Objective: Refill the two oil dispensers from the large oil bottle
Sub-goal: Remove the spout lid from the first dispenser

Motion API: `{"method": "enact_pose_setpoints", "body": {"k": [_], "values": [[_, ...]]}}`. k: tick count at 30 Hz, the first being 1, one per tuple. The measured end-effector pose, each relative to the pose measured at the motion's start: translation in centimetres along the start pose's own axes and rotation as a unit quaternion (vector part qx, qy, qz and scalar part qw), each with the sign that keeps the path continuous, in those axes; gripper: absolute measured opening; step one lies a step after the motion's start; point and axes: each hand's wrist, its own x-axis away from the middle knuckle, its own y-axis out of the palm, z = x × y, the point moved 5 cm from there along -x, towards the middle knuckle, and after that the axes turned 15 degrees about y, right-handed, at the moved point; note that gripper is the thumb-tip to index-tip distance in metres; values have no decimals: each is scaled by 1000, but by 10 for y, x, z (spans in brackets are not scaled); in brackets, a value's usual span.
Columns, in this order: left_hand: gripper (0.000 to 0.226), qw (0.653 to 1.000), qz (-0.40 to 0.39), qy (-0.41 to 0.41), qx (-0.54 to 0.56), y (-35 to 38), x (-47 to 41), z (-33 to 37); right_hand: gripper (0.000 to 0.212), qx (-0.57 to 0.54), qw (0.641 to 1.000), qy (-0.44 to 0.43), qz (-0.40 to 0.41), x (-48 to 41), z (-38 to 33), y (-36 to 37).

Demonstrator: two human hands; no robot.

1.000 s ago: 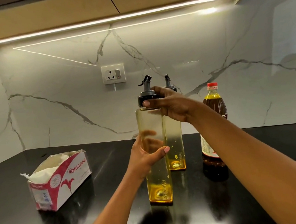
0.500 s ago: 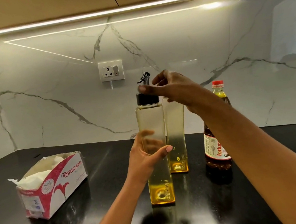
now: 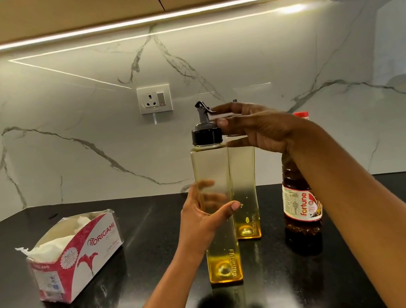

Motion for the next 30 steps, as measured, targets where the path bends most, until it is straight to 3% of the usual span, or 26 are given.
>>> {"method": "enact_pose_setpoints", "body": {"k": [2, 5, 7, 9, 12, 14, 19, 24, 27, 30], "values": [[77, 1000, 0, 4, 2, 0, 0, 1, 61, 114, 989, 7, 94, 2, -6, 7], [77, 1000, 6, 5, 0, 2, -1, 2, 88, 329, 910, -1, 252, -7, -15, 28], [80, 1000, 10, 4, -1, 2, -1, 2, 88, 373, 877, -36, 299, -11, -18, 36], [82, 1000, 9, 2, 1, 1, -1, 3, 79, 317, 911, -43, 259, -13, -17, 33], [83, 1000, 1, 0, 4, 0, -1, 3, 74, 126, 988, 13, 89, -13, -5, 22], [83, 1000, 0, 0, 4, 0, 0, 2, 69, 38, 998, 39, 29, -11, 5, 9], [83, 1000, 0, -1, 4, 0, -1, 1, 52, 42, 998, 6, 56, 2, 1, -11], [79, 1000, 2, -1, 8, 1, 0, 1, 65, 181, 973, -2, 140, -7, -4, 24], [77, 1000, 6, -1, 9, 2, 0, 2, 63, 176, 973, -22, 147, -15, 1, 38], [80, 1000, 6, -1, 6, 2, 0, 3, 67, 94, 990, -3, 103, -14, 7, 34]]}}
